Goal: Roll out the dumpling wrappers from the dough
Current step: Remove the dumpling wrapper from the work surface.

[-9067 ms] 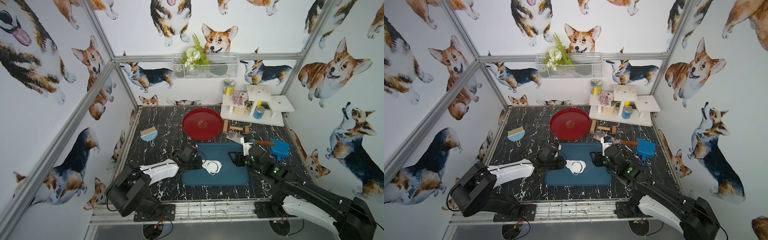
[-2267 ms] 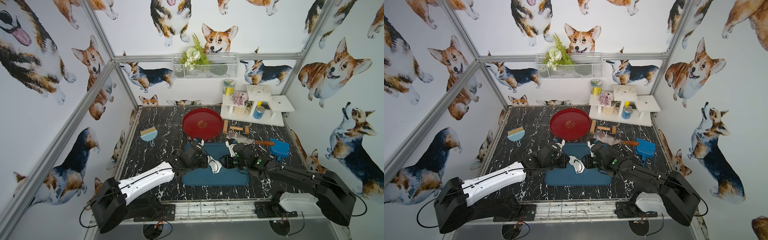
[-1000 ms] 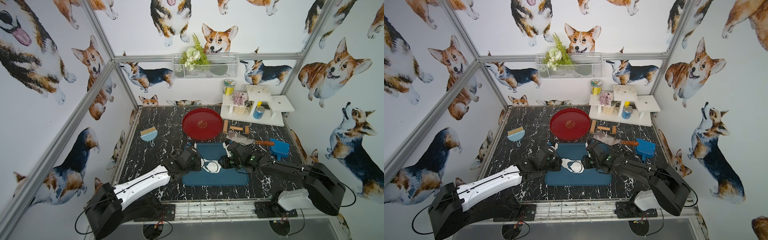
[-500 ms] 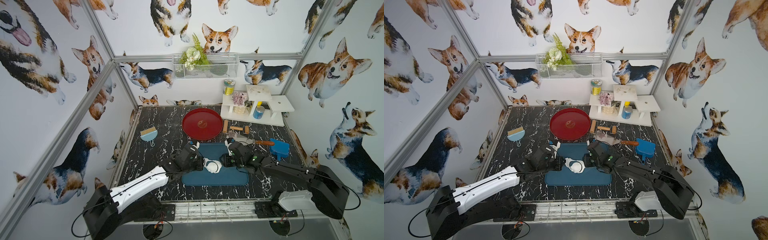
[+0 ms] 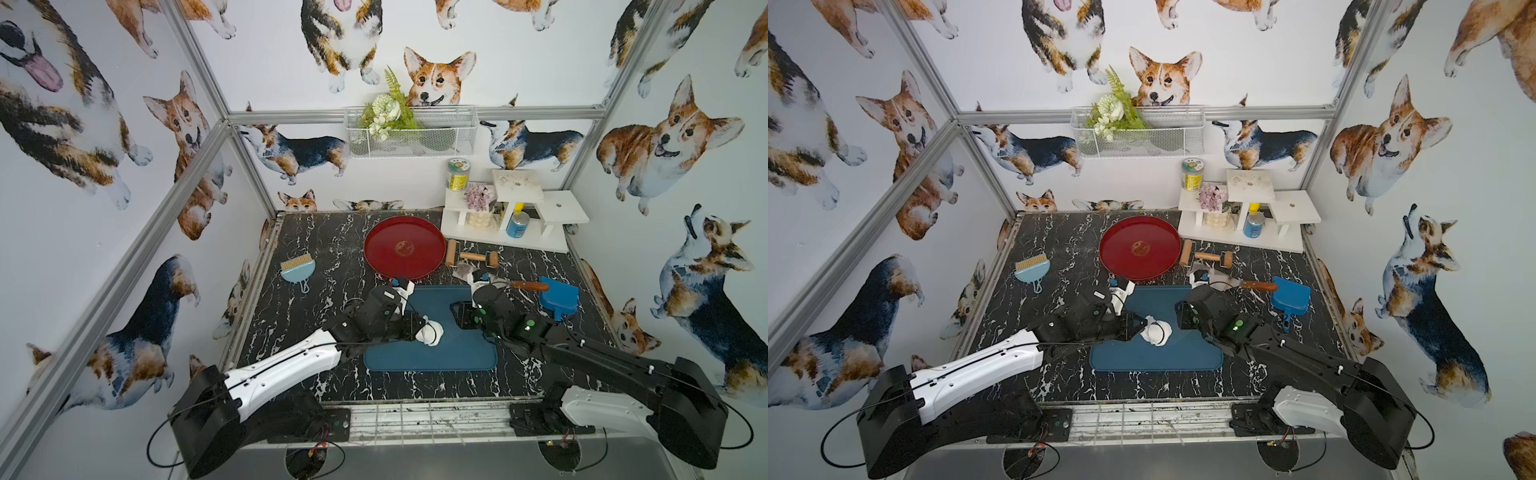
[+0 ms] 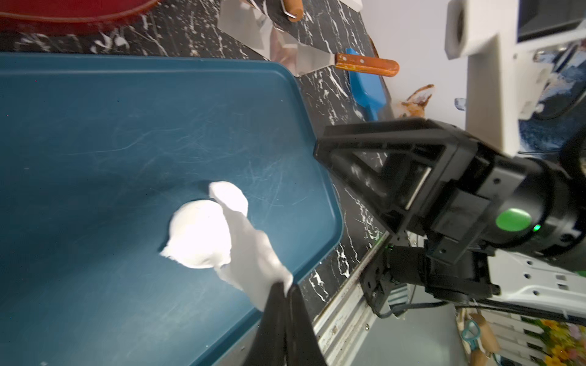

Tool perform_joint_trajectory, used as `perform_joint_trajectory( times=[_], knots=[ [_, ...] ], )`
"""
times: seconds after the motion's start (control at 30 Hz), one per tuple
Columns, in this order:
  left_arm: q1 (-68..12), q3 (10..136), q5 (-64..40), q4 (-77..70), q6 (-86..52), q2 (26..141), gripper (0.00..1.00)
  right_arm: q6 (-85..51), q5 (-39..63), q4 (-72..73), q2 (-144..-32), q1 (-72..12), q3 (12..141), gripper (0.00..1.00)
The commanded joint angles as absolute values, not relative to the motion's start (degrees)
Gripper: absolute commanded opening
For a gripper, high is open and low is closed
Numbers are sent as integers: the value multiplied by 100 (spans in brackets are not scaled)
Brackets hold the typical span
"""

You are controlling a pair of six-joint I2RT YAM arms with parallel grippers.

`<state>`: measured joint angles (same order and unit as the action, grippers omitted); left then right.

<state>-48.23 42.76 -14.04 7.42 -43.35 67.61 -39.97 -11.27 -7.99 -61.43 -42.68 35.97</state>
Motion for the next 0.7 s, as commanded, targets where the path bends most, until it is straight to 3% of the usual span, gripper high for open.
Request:
perform_joint_trajectory(
  times=[0.0, 0.67],
  knots=[
    [-4965, 4505, -1608, 358, -4302, 6968, 6, -4148, -1647, -718, -5758, -4229, 3520, 44],
    [-5681, 5738, -1608, -20, -4167, 8555, 4, -4280, -2692, -1179, -4289, -4184, 3386, 45]
  ],
)
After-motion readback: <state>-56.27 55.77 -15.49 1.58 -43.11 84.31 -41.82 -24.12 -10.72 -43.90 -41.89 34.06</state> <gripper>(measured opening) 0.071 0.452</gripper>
